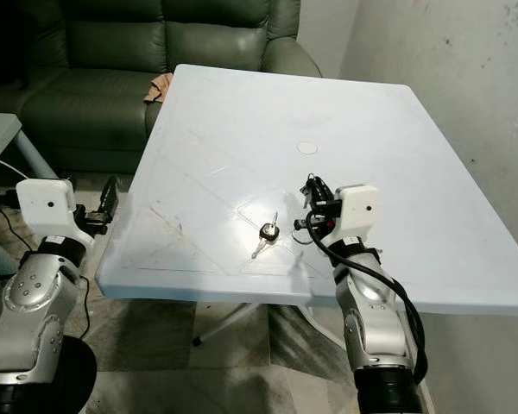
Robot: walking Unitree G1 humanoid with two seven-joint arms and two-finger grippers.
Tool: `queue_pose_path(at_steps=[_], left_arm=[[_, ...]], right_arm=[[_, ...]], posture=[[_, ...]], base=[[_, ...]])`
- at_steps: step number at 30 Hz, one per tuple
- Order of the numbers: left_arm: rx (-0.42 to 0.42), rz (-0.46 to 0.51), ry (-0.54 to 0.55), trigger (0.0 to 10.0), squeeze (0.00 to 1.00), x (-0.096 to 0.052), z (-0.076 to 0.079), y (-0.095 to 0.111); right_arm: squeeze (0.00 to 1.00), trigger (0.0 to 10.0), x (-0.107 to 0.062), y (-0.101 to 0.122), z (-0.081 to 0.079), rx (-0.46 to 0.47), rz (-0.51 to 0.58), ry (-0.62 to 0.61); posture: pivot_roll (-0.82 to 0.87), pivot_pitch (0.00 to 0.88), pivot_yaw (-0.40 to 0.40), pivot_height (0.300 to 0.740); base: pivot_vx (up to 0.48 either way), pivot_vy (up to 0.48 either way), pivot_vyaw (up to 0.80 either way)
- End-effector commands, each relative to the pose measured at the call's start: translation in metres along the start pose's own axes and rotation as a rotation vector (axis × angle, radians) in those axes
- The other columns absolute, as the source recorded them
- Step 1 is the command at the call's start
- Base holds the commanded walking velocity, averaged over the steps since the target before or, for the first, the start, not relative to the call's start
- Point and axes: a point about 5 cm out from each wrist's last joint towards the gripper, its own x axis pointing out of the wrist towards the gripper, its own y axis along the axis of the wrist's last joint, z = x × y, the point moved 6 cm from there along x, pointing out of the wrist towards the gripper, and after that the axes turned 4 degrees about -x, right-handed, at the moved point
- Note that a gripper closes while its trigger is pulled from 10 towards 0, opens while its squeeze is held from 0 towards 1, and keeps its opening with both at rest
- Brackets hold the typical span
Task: Hang keys on a hook
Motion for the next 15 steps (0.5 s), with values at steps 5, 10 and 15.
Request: queue_pose_path(at_steps=[5, 10, 15], left_arm=[[0.027, 0.007, -0.036, 10.0, 0.0, 0.0016, 0.0029, 0.0022], [0.025, 0.008, -0.04, 10.0, 0.0, 0.0018, 0.003, 0.002], [0.016, 0.021, -0.045, 10.0, 0.0, 0.0028, 0.0061, 0.0048]], right_arm=[[0.0, 10.0, 0.0014, -0.0001, 0.0002, -0.012, -0.001, -0.001], [0.0, 10.0, 0.0015, -0.0002, 0.0001, -0.012, -0.001, -0.001], [0.0, 10.0, 0.002, -0.0013, -0.0003, -0.024, -0.007, 0.007]], posture=[[-0.07, 0.011, -0.01, 0.74], [-0.07, 0.011, -0.01, 0.74], [-0.07, 0.0, -0.016, 0.74]], base=[[0.0, 0.0, -0.72], [0.0, 0.0, -0.72], [0.0, -0.064, -0.72]])
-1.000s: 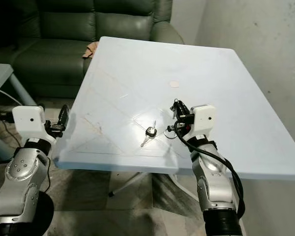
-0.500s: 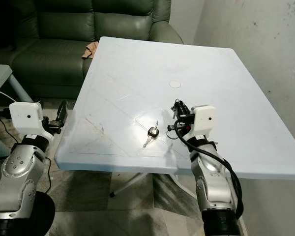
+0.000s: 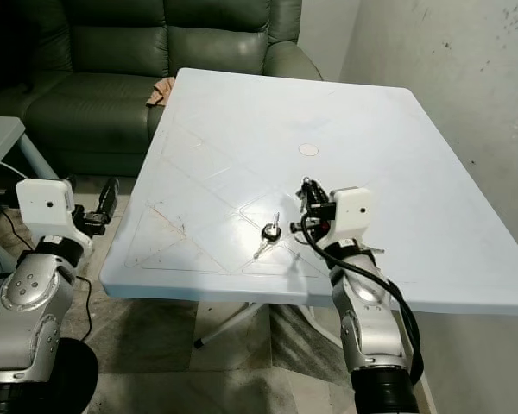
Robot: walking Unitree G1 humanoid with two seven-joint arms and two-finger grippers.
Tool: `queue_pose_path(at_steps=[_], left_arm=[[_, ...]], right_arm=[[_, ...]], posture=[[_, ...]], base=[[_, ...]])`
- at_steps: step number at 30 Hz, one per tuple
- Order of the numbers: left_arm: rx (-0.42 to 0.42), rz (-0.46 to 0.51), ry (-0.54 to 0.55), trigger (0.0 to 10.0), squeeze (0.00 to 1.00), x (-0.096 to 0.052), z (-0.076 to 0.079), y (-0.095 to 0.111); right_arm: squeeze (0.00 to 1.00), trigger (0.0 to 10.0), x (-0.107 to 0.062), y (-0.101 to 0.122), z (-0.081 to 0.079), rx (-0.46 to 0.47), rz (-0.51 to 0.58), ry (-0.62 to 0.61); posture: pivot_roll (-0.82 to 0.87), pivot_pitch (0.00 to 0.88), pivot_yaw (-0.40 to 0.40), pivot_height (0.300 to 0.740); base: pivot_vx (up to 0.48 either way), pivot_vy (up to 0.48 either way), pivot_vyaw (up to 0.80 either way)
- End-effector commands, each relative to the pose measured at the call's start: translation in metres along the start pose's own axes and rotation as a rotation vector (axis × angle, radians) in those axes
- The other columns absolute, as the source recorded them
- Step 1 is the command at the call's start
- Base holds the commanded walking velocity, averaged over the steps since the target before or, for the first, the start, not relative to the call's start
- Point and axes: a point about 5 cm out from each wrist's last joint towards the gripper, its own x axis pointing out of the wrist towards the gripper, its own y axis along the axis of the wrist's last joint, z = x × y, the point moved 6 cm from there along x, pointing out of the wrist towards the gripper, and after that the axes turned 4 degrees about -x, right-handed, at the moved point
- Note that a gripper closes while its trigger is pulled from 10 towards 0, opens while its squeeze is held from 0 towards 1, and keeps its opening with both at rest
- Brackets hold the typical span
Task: Hang keys on a hook
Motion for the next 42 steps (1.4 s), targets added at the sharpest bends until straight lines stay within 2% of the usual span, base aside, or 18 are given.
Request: queue_pose_path(at_steps=[1, 15, 18, 27, 31, 35, 39, 42], left_arm=[[-0.006, 0.014, -0.02, 10.0, 0.0, 0.002, 0.005, 0.004], [-0.006, 0.006, -0.005, 10.0, 0.0, 0.003, 0.002, 0.001], [-0.058, 0.013, 0.001, 10.0, 0.0, 0.003, 0.003, 0.001], [-0.042, 0.014, 0.012, 10.0, 0.0, 0.003, 0.002, 0.001], [-0.101, 0.007, 0.021, 10.0, 0.0, 0.003, -0.001, -0.001], [-0.114, 0.008, 0.031, 10.0, 0.0, 0.003, -0.003, -0.001], [-0.126, -0.003, 0.065, 10.0, 0.0, 0.002, -0.006, -0.003], [-0.127, -0.009, 0.077, 10.0, 0.0, 0.002, -0.007, -0.005]], right_arm=[[0.0, 10.0, 0.002, 0.002, 0.002, -0.013, 0.007, 0.001], [0.0, 10.0, 0.002, 0.002, 0.002, -0.02, 0.004, 0.009], [0.0, 10.0, 0.002, 0.003, 0.002, -0.021, 0.003, 0.009], [0.0, 10.0, 0.002, 0.003, 0.003, -0.022, 0.002, 0.01], [0.0, 10.0, 0.002, 0.003, 0.004, -0.025, 0.003, 0.011], [0.0, 10.0, 0.002, 0.005, 0.004, -0.023, 0.014, 0.009], [0.0, 10.0, 0.002, 0.003, 0.002, -0.012, -0.003, 0.008], [0.0, 10.0, 0.001, 0.0, 0.0, -0.041, -0.015, 0.022]], posture=[[-0.07, 0.0, -0.016, 0.74], [-0.08, 0.0, -0.021, 0.74], [-0.08, 0.0, -0.022, 0.74], [-0.08, 0.0, -0.026, 0.74], [-0.08, 0.0, -0.027, 0.74], [-0.07, 0.0, -0.032, 0.74], [-0.07, 0.003, -0.035, 0.74], [-0.08, 0.005, -0.036, 0.74]], base=[[0.0, -0.319, -0.73], [0.0, -0.48, -0.72], [0.0, 0.0, -0.72], [0.0, 0.0, -0.72], [0.0, 0.0, -0.73], [0.0, 0.114, -0.68], [0.0, 0.113, 0.0], [0.0, 0.0, 0.0]])
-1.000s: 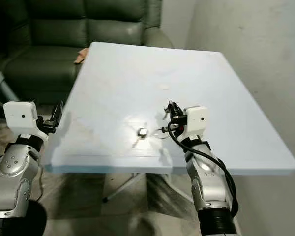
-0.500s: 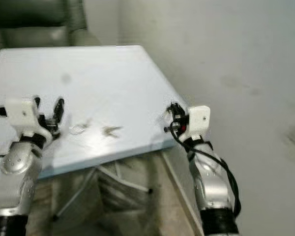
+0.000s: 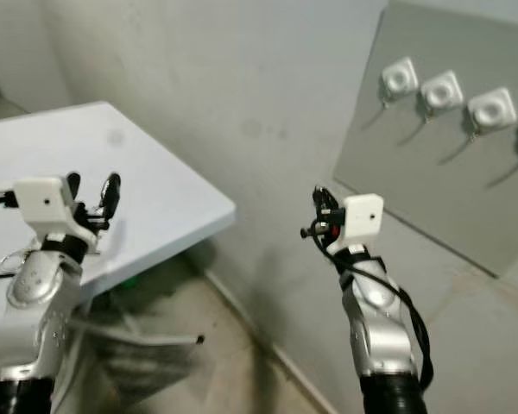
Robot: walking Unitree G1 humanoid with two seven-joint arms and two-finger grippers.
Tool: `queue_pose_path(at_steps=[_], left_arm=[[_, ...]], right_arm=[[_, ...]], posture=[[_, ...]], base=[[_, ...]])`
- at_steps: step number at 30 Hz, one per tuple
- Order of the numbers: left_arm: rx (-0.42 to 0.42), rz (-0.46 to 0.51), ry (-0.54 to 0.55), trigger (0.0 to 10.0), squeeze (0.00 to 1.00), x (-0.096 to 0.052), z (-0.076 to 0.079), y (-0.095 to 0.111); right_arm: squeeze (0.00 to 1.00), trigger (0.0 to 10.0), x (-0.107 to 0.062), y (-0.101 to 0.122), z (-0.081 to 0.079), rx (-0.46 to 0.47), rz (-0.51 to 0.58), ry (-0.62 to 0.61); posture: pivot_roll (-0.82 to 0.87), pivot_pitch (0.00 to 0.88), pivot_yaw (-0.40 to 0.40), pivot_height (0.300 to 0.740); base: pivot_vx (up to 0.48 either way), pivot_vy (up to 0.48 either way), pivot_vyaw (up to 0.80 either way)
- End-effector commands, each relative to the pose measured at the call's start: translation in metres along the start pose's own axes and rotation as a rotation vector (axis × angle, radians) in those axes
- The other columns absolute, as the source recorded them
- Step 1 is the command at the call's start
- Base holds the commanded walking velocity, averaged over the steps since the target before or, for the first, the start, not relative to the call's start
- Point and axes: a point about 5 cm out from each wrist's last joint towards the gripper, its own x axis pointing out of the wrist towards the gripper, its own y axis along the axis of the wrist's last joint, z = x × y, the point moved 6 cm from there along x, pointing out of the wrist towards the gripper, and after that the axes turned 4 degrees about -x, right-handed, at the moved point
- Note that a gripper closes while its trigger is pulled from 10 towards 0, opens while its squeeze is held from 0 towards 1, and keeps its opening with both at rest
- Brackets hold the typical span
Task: Hang keys on a hook
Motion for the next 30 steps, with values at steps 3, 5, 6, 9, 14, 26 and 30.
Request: queue_pose_path(at_steps=[3, 5, 6, 9, 14, 26, 30], left_arm=[[0.01, -0.01, 0.032, 10.0, 0.0, 0.0007, -0.0056, -0.0015], [-0.015, -0.013, 0.037, 10.0, 0.0, 0.001, -0.0062, -0.0023], [-0.012, -0.017, 0.043, 10.0, 0.0, 0.0012, -0.007, -0.0027], [-0.037, -0.023, 0.053, 10.0, 0.0, 0.0015, -0.0077, -0.0048], [-0.033, -0.015, 0.048, 10.0, 0.0, 0.0019, -0.0084, -0.004], [0.0, 0.003, 0.019, 10.0, 0.0, 0.0039, -0.0024, 0.0018], [0.003, 0.009, 0.011, 10.0, 0.0, 0.0038, -0.0009, 0.0031]], right_arm=[[0.0, 10.0, 0.0032, 0.0032, -0.0045, -0.004, 0.003, 0.017], [0.0, 10.0, 0.0034, 0.0023, -0.0029, 0.002, -0.004, 0.008], [0.0, 10.0, 0.0035, 0.0025, -0.0021, -0.004, -0.004, 0.006], [0.0, 10.0, 0.0042, -0.0003, -0.0013, -0.003, -0.023, 0.001], [0.0, 10.0, 0.004, -0.0007, -0.0006, -0.025, -0.024, -0.002], [0.0, 10.0, 0.0022, 0.0037, 0.0008, -0.024, -0.002, 0.004], [0.0, 10.0, 0.0022, 0.0042, 0.0009, -0.022, 0.0, 0.003]], posture=[[-0.08, 0.002, -0.038, 0.74], [-0.08, 0.001, -0.038, 0.74], [-0.08, 0.0, -0.039, 0.74], [-0.08, 0.0, -0.04, 0.74], [-0.08, 0.0, -0.04, 0.74], [-0.09, 0.014, -0.033, 0.74], [-0.09, 0.014, -0.033, 0.74]], base=[[0.0, 0.0, 0.0], [0.0, 0.0, 0.0], [0.0, 0.0, 0.0], [0.0, 0.0, 0.0], [0.0, 0.0, 0.0], [0.0, 0.0, 0.0], [0.0, 0.0, 0.0]])
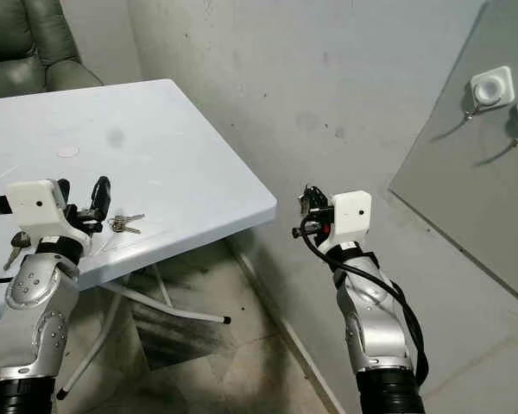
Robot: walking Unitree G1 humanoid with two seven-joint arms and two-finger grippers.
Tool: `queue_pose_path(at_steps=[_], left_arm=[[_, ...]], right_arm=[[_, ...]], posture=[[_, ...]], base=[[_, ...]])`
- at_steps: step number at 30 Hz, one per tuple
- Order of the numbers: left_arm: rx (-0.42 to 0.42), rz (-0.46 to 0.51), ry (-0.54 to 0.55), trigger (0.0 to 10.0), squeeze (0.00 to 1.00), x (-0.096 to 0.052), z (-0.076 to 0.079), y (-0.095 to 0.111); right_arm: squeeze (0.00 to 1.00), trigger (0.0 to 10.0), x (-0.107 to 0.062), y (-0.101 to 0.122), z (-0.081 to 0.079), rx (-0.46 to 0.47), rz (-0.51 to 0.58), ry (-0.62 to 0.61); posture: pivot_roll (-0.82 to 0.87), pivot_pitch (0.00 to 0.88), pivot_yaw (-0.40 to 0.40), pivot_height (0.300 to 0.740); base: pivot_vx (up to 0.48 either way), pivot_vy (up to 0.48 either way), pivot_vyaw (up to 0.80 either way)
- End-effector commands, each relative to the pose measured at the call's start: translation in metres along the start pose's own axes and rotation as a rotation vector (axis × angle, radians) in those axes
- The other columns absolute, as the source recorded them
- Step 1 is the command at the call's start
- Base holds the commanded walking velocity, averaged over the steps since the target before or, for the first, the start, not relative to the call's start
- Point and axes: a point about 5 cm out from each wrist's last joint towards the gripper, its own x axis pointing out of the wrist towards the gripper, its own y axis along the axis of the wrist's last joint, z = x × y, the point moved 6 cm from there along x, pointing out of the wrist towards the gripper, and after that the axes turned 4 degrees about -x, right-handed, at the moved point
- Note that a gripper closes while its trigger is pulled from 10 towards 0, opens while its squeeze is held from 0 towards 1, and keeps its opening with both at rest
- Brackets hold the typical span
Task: Hang keys on a hook
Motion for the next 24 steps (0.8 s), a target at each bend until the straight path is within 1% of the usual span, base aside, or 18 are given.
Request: queue_pose_path(at_steps=[1, 2, 3, 5, 7, 12, 21, 24], left_arm=[[0.015, 0.016, -0.012, 10.0, 0.0, 0.0015, 0.0023, 0.0052], [0.016, 0.016, -0.012, 10.0, 0.0, 0.0016, 0.0023, 0.0052], [-0.023, -0.002, 0.0, 10.0, 0.0, 0.0014, -0.001, 0.0023], [-0.046, -0.011, 0.006, 10.0, 0.0, 0.0013, -0.003, 0.0008], [-0.041, -0.014, 0.007, 10.0, 0.0, 0.0011, -0.0032, 0.0005], [-0.072, -0.017, 0.015, 10.0, 0.0, 0.001, -0.0049, -0.0009], [-0.072, -0.021, 0.007, 10.0, 0.0, 0.0018, -0.004, -0.0005], [-0.072, -0.022, 0.003, 10.0, 0.0, 0.0018, -0.0033, -0.0005]], right_arm=[[0.0, 10.0, 0.0012, 0.0085, 0.0027, -0.004, 0.029, -0.006], [0.0, 10.0, 0.0012, 0.0085, 0.0027, -0.004, 0.029, -0.005], [0.0, 10.0, 0.0008, 0.0075, 0.0025, 0.002, 0.023, -0.007], [0.0, 10.0, 0.0005, 0.007, 0.0026, 0.004, 0.021, -0.008], [0.0, 10.0, -0.0004, 0.0078, 0.002, 0.001, 0.027, -0.003], [0.0, 10.0, -0.0014, 0.0073, 0.0012, 0.001, 0.027, -0.001], [0.0, 10.0, -0.0024, 0.0064, 0.0005, 0.0, 0.027, 0.001], [0.0, 10.0, -0.0028, 0.0045, 0.0009, 0.015, 0.014, -0.001]], posture=[[-0.09, 0.014, -0.033, 0.74], [-0.09, 0.014, -0.033, 0.74], [-0.09, 0.023, -0.031, 0.74], [-0.09, 0.023, -0.031, 0.74], [-0.09, 0.025, -0.032, 0.74], [-0.09, 0.024, -0.032, 0.74], [-0.09, 0.015, -0.031, 0.74], [-0.09, 0.014, -0.031, 0.74]], base=[[0.0, 0.0, 0.0], [0.0, 0.0, 0.0], [0.0, 0.27, 0.0], [0.0, 0.398, 0.0], [0.0, 0.458, 0.0], [0.0, 0.458, 0.0], [0.0, 0.463, 0.0], [0.0, 0.465, 0.0]])
